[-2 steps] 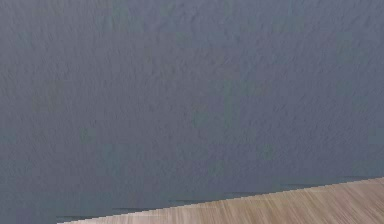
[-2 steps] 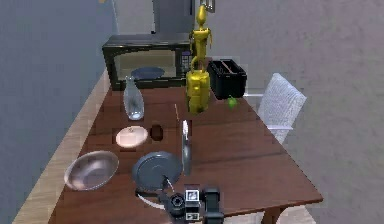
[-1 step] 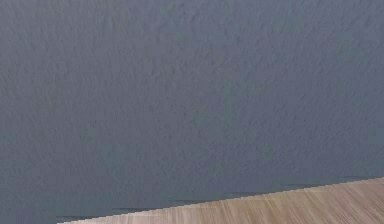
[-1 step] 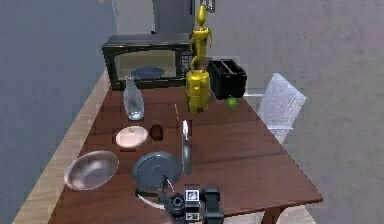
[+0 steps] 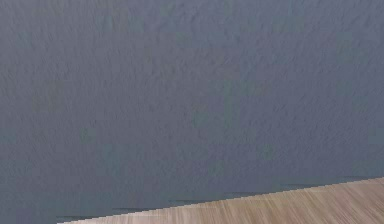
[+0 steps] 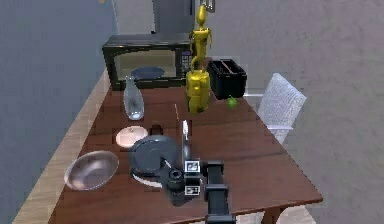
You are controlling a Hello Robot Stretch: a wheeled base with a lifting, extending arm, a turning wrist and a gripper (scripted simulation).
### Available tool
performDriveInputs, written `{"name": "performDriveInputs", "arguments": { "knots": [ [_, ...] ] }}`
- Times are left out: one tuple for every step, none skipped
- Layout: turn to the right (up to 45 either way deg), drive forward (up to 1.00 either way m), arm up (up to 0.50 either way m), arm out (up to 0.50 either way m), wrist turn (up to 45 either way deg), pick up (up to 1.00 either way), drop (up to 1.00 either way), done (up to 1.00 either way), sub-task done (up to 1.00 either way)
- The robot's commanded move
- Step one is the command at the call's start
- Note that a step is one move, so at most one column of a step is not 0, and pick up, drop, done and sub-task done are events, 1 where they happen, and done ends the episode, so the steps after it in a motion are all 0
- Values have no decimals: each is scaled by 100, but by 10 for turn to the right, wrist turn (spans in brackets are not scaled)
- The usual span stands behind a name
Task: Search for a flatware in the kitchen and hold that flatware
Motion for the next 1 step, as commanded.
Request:
{"name": "performDriveInputs", "arguments": {
  "knots": [
    [0, 0, 0, 0, 0, 0, 0, 100, 0]
  ]
}}
